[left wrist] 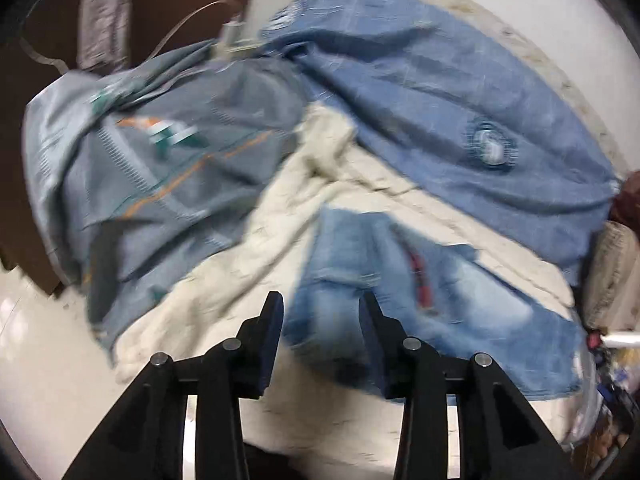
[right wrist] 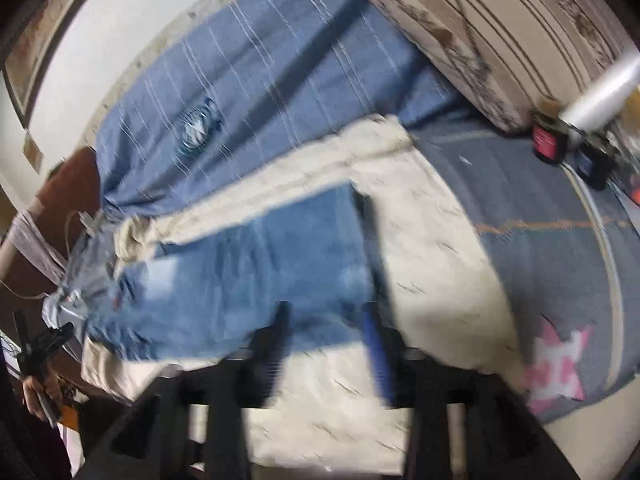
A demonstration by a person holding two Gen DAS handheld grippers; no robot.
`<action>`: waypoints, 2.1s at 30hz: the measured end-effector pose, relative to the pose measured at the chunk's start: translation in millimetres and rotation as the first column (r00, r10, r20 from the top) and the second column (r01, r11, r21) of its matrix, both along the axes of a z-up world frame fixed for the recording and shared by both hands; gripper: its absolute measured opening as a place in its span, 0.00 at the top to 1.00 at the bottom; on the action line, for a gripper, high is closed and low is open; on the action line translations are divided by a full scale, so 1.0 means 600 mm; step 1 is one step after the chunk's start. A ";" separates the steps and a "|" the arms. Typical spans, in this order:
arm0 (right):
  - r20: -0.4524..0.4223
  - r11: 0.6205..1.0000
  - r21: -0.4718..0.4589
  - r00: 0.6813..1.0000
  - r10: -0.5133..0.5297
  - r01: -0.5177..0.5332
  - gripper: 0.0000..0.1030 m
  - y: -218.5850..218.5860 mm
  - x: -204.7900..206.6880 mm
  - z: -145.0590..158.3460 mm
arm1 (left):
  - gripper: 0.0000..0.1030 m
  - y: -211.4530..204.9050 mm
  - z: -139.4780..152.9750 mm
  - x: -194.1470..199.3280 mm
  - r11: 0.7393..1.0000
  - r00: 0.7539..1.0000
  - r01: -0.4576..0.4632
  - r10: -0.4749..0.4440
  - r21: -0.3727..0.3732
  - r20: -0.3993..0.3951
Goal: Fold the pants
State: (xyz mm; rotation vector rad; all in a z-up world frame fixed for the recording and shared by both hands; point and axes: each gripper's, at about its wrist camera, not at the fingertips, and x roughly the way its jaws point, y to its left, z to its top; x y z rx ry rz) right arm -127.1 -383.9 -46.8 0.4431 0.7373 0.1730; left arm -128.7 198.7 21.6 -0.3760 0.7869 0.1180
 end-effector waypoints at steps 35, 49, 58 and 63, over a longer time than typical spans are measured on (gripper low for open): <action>-0.023 0.997 -0.078 1.000 0.018 -0.019 0.33 0.079 0.109 -0.059 | 0.61 -0.209 -0.083 0.063 0.939 0.962 0.272 -0.259 0.210 -0.091; -0.182 0.986 -0.133 0.975 -0.124 0.101 0.35 0.098 0.292 -0.104 | 0.61 -0.265 -0.158 0.120 0.923 0.926 0.366 -0.348 0.119 -0.145; -0.047 0.958 -0.156 0.970 0.237 -0.242 0.34 0.327 0.282 -0.024 | 0.61 -0.267 -0.152 0.082 0.896 0.902 0.429 -0.419 0.114 -0.104; -0.120 0.875 -0.267 0.914 0.387 -0.405 0.60 0.480 0.309 -0.040 | 0.61 -0.271 -0.152 0.082 0.880 0.890 0.455 -0.442 0.139 -0.112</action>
